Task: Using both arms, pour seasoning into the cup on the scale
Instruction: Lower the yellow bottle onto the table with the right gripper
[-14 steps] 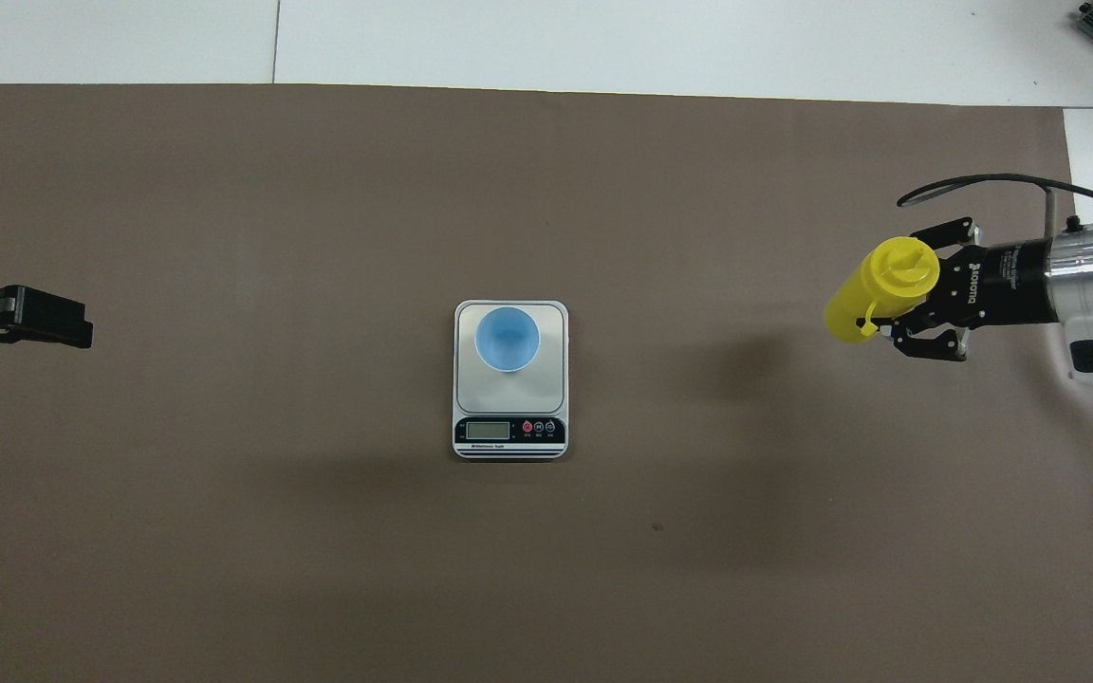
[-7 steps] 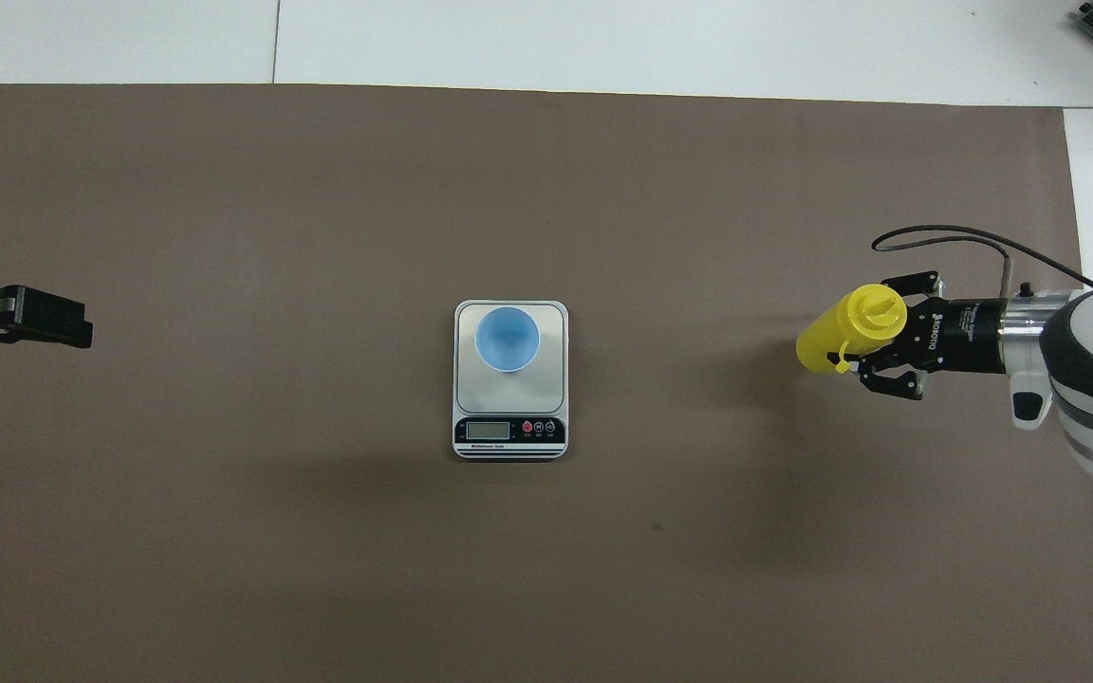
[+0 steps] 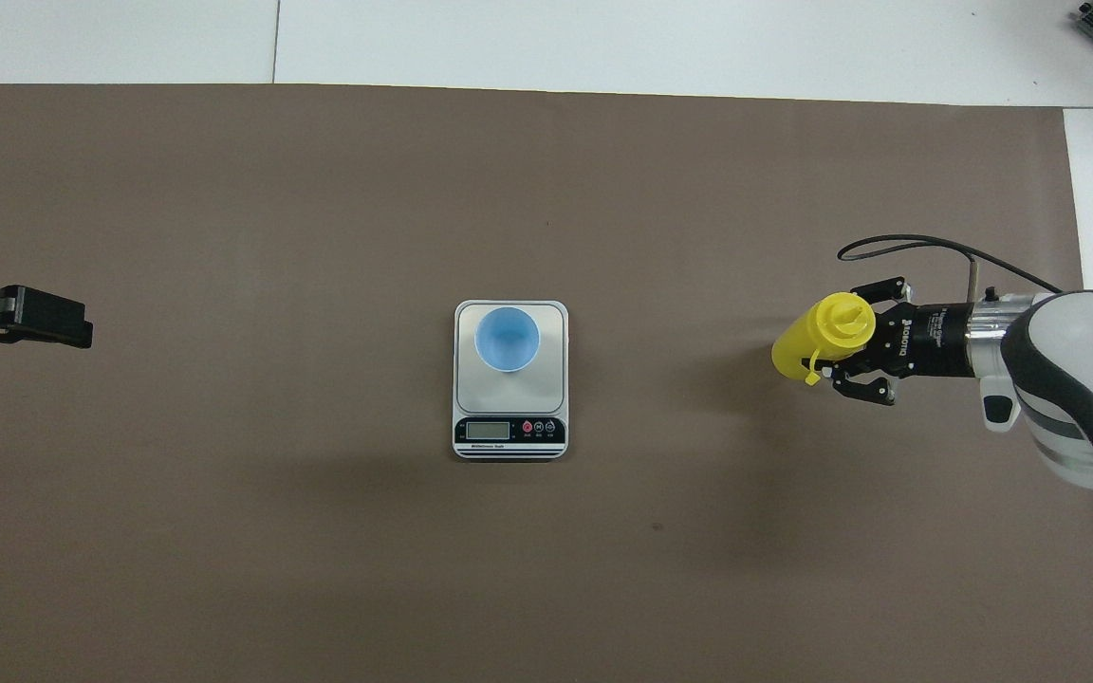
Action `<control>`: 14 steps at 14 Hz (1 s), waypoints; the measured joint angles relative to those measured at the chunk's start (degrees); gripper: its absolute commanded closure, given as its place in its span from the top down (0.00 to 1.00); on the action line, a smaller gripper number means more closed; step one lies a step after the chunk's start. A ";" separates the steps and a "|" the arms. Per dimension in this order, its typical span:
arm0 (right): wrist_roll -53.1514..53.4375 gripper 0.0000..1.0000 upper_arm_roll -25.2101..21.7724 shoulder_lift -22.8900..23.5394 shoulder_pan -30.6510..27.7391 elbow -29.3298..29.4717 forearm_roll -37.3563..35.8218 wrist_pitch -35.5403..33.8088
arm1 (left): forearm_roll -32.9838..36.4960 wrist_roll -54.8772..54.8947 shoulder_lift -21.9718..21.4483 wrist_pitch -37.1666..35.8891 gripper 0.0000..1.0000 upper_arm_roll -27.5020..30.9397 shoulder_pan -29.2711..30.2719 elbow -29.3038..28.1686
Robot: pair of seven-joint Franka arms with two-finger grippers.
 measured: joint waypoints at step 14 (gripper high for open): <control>-1.85 0.80 -0.02 -0.65 0.04 -0.05 -0.27 0.00 | 0.00 0.00 0.00 0.00 1.00 0.00 0.00 0.00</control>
